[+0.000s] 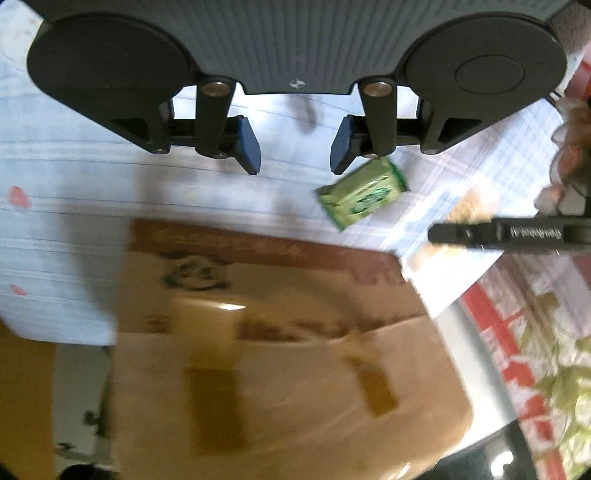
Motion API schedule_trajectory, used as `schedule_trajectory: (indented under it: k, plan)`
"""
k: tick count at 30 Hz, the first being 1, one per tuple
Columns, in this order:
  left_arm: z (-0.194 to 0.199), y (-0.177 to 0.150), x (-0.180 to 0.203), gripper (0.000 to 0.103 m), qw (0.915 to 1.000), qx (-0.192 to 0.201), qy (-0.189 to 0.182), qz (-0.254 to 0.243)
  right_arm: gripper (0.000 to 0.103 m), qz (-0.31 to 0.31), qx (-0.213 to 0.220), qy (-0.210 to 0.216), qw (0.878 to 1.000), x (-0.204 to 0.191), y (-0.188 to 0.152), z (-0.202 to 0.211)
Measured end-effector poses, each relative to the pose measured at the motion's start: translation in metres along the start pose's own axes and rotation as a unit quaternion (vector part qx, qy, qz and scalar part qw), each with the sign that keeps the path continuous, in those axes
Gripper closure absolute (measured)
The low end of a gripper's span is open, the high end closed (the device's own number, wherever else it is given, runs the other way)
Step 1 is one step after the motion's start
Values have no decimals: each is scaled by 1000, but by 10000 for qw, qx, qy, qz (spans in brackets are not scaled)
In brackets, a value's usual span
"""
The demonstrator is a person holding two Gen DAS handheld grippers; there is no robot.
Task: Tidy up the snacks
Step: 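Grasp the green square candy with the right tool while the left tool holds the cracker packet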
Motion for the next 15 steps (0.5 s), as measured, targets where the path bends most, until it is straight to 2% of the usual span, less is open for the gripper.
schedule_trajectory:
  k: [4,6,9,12,15]
  plan:
    - [13,0,-24,55,9991,186,305,210,56,-512,-403,285,9975,-13,8,-30]
    - [19,-1,-32,55,9984,247,404,296,53,-714,-609,281,9952,-19,12,-44]
    - [24,-4,-38,55,9973,336,468,451,46,-818,-669,118,9943,-28,22,-59]
    - [28,-7,-42,55,9963,391,463,607,46,-602,-702,-55,9957,-37,29,-72]
    - [28,-10,-45,55,9955,395,467,729,46,182,-672,-230,9973,-51,30,-82]
Point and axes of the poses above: each gripper's, at about its wrist camera, not at the fingertips, and z roughly against the way its jaws point, x to its right, y to its top, the point moved 4 cm from there along -z, roughly the way its jaws point, and after that the axes turned 9 degrees about x, right-handed, at the moved point
